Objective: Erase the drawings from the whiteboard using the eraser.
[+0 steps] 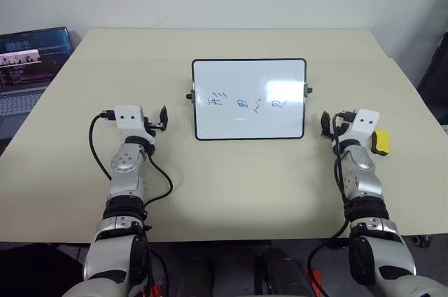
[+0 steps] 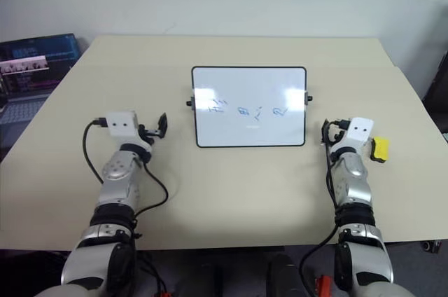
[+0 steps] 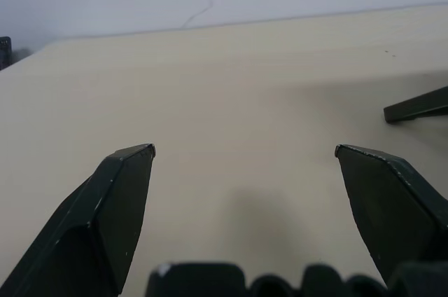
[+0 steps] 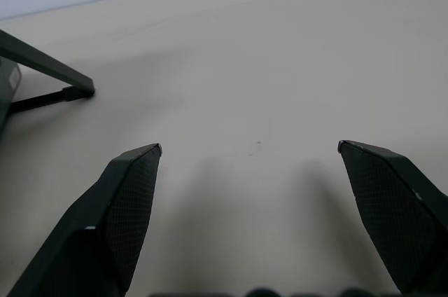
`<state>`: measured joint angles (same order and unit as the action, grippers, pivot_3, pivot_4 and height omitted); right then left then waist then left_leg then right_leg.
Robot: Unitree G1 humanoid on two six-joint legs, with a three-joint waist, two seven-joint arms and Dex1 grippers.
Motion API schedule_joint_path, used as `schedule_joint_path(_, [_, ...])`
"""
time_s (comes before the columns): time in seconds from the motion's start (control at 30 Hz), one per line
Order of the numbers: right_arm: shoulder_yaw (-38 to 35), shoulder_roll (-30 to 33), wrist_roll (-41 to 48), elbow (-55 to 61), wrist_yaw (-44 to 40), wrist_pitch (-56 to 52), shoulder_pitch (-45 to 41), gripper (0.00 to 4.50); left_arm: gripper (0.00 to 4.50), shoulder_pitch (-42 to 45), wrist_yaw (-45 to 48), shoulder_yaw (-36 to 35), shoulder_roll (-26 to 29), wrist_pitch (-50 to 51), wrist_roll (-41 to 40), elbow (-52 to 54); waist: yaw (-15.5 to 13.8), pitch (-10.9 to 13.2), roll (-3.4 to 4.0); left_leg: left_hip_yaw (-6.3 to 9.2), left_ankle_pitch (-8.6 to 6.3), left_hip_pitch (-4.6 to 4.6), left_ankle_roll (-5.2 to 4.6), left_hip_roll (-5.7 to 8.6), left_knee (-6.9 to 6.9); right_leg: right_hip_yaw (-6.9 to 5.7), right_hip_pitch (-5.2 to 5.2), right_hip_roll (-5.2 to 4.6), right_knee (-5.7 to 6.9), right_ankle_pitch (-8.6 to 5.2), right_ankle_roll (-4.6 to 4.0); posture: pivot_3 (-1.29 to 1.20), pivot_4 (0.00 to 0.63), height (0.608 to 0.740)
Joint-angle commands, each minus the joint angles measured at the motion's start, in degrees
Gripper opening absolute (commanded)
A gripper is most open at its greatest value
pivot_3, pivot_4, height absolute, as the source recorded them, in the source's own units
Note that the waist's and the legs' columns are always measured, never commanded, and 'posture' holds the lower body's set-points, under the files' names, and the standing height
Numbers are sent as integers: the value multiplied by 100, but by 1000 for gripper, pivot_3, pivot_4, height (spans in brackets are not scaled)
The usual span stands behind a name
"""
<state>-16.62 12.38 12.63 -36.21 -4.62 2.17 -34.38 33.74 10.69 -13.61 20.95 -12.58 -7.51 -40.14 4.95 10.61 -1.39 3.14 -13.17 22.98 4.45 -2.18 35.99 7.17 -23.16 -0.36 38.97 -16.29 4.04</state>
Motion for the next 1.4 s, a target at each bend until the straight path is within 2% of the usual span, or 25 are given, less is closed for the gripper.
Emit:
schedule_joint_path(0.03, [13, -43, 9, -65, -60, 255, -135, 4458, 4500, -10, 57, -34, 118, 128, -43, 400, 0, 0, 0, 0, 0, 0, 0, 0, 0, 0, 0, 0, 0, 0, 0, 0, 150, 740])
schedule_joint_path(0.17, [10, -148, -24, -186, 20, 385, -117, 4458, 4500, 10, -60, 6, 14, 26, 49, 134, 1, 0, 0, 2, 0, -1, 0, 0, 0, -1, 0, 0, 1, 0, 0, 0, 150, 740])
schedule_joint_path(0.6, [34, -16, -30, -279, -191, 351, 5, 4458, 4500, -118, -309, 1, -212, -42, 87, 251, 2, 0, 0, 3, 0, 0, 0, 0, 0, -2, 1, 0, 1, 0, 0, 0, 150, 740])
schedule_joint_path(0.77, [90, 97, -100, -154, -238, 355, -31, 4458, 4500, -152, -305, -57, -84, -49, 76, 342, -3, 0, 0, 3, 0, 0, 0, 0, 1, -2, 2, 0, 1, 0, 0, 0, 150, 740])
schedule_joint_path(0.83, [240, 207, -214, 217, -317, 213, 56, 4458, 4500, -228, -258, -111, 146, -131, 130, 666, -1, 0, 0, 3, 0, 0, 0, 0, 1, -2, 2, 0, 1, 0, 0, 0, 150, 740])
schedule_joint_path(0.87, [324, 279, -271, 466, -368, 82, 119, 4458, 4500, -264, -120, -188, 310, -87, 43, 939, 14, 0, 0, 3, 0, 0, 0, 0, 0, -2, 1, 0, 0, 0, 0, 0, 150, 740])
schedule_joint_path(0.97, [381, 585, -165, 1628, -528, -704, 369, 4458, 4500, -366, 1310, -276, 1214, 580, -715, 2227, 28, 3, 1, 4, 0, 6, 0, -9, -5, -2, -10, 7, 3, 0, -1, 0, 150, 740])
schedule_joint_path(1.03, [206, 747, 169, 2179, -570, -1404, 438, 4458, 4500, -290, 2277, -159, 1667, 1552, -1485, 2907, 12, 3, 3, 10, 0, 10, 1, -12, -5, -9, -11, 9, 4, -1, -3, 0, 150, 740])
schedule_joint_path(1.13, [198, 1112, 366, 2767, -835, -2263, 493, 4458, 4500, 81, 3240, 347, 2077, 2374, -1749, 3252, -51, 2, 5, 14, 0, 0, 1, -2, 2, -15, 11, 1, 0, -3, -2, 0, 150, 740])
schedule_joint_path(1.2, [153, 1385, 478, 3058, -981, -2753, 471, 4458, 4500, 340, 3711, 681, 2054, 2906, -2019, 3559, -83, 2, 6, 23, 1, -10, 0, 3, 7, -21, 29, -1, -2, -3, -1, 0, 150, 740])
schedule_joint_path(1.27, [67, 1681, 467, 3221, -987, -3179, 430, 4458, 4500, 507, 4039, 1082, 1799, 3358, -2273, 3931, -102, 2, 6, 27, 0, -14, 0, 4, 11, -24, 40, -1, -4, -4, 0, 0, 150, 740])
schedule_joint_path(1.4, [-196, 2263, 431, 3279, -712, -4266, 330, 4458, 4500, 666, 4338, 1956, 1066, 3512, -2020, 4035, -126, 2, 5, 28, 0, -6, -1, 5, 9, -24, 35, 0, -10, -4, -2, 0, 150, 740])
